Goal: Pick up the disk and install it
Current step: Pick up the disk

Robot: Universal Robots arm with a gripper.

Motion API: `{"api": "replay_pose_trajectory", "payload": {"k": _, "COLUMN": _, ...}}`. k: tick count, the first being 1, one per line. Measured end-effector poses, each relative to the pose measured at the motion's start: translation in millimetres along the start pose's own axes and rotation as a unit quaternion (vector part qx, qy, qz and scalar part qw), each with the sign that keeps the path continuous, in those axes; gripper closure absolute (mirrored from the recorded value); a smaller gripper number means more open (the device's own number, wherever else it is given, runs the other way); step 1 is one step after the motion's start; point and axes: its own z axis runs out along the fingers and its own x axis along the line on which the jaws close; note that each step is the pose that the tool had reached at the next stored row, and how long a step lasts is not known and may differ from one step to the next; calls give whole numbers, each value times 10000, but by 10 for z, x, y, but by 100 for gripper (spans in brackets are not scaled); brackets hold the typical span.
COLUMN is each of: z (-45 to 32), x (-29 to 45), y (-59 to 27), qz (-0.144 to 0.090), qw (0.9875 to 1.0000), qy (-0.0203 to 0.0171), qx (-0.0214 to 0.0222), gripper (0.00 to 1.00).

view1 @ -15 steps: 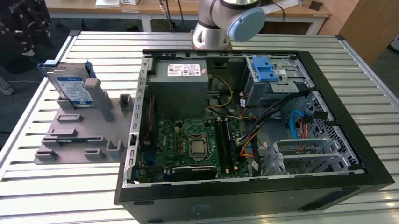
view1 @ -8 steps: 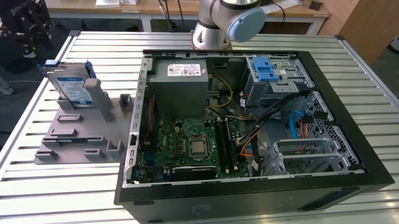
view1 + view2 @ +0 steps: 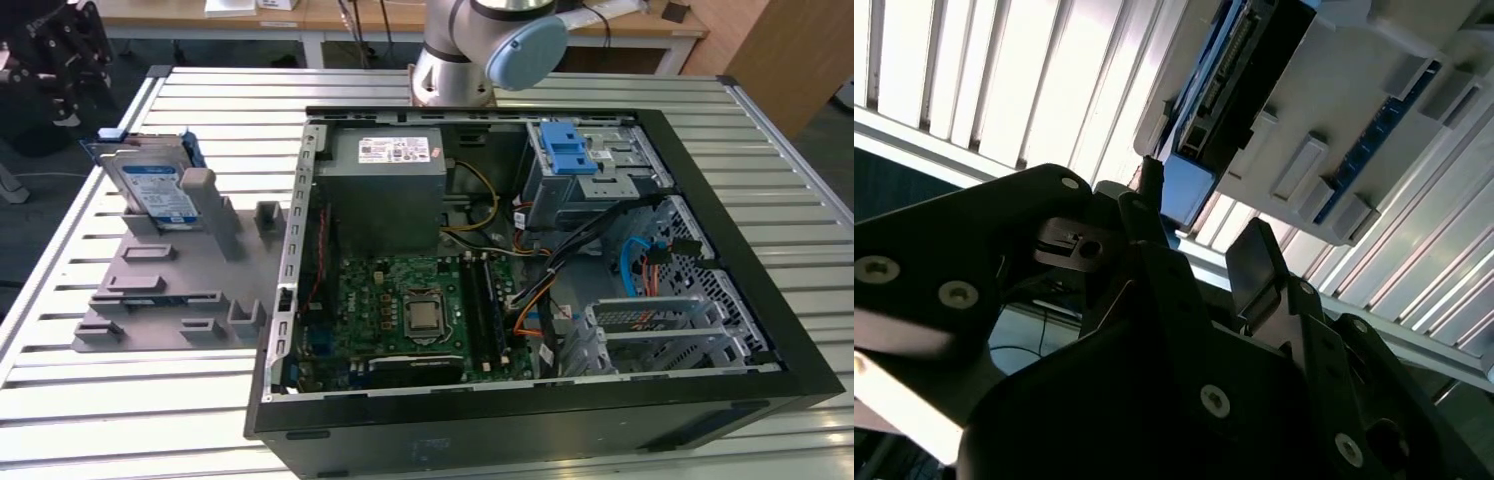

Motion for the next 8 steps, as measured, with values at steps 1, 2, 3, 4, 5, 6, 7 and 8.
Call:
{"api": "replay_pose_trajectory", "payload": {"k": 1, "z": 6, "x": 0, "y": 1, "qz": -2, "qw": 10000, "qy": 0, "qx": -1, "gripper": 47}}
{"api": "replay_pose_trajectory", "payload": {"k": 2, "z": 13, "x": 0, "y": 2, "qz": -3, "qw": 10000, "qy": 0, "qx": 0, "gripper": 47}}
{"api": "replay_pose_trajectory", "payload": {"k": 3, "z": 19, "x": -1, "y": 4, "qz": -3, "qw": 10000, "qy": 0, "qx": -1, "gripper": 47}}
{"api": "replay_pose_trajectory", "payload": {"k": 4, "z": 27, "x": 0, "y": 6, "qz": -3, "qw": 10000, "qy": 0, "qx": 0, "gripper": 47}}
{"api": "replay_pose_trajectory", "payload": {"k": 5, "z": 34, "x": 0, "y": 8, "qz": -3, "qw": 10000, "qy": 0, "qx": 0, "gripper": 47}}
{"api": "replay_pose_trajectory", "payload": {"k": 6, "z": 40, "x": 0, "y": 9, "qz": -3, "qw": 10000, "qy": 0, "qx": -1, "gripper": 47}}
{"api": "replay_pose_trajectory", "payload": {"k": 7, "z": 47, "x": 0, "y": 11, "qz": -3, "qw": 10000, "qy": 0, "qx": 0, "gripper": 47}}
{"api": "replay_pose_trajectory", "payload": {"k": 8, "z": 53, "x": 1, "y": 13, "qz": -3, "qw": 10000, "qy": 0, "qx": -1, "gripper": 47}}
